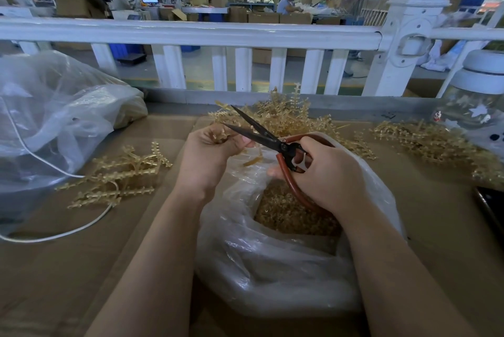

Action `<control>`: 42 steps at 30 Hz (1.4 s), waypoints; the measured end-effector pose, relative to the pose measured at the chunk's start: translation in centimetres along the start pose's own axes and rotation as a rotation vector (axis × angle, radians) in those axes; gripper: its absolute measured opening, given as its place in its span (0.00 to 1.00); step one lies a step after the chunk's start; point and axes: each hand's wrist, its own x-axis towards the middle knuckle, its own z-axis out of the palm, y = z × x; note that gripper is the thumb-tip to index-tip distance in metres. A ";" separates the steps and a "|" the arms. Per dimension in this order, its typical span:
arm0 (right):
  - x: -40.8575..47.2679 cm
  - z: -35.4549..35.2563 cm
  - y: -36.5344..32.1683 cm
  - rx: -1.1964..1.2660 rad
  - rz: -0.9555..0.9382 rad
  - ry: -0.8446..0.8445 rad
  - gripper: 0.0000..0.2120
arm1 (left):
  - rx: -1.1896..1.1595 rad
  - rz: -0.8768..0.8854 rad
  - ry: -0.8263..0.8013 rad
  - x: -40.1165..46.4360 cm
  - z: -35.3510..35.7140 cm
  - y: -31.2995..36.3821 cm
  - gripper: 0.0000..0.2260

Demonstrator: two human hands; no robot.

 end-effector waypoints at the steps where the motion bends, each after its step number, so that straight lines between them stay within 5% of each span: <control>1: 0.0 0.0 0.0 -0.007 0.004 0.004 0.32 | -0.008 -0.004 -0.002 0.0 0.0 0.0 0.05; 17: -0.2 0.0 0.0 -0.049 -0.002 0.130 0.29 | -0.077 -0.028 -0.021 -0.1 0.3 0.4 0.00; 27: -0.2 0.2 0.0 0.040 0.018 0.133 0.30 | -0.159 -0.051 0.092 0.0 0.3 0.7 0.06; 32: -0.3 0.1 -0.3 0.049 -0.009 0.174 0.29 | 0.001 -0.003 0.107 0.2 0.4 0.1 0.10; 42: -0.1 0.4 -0.1 0.046 0.002 0.046 0.32 | 0.007 0.004 0.008 0.2 0.2 -0.3 0.05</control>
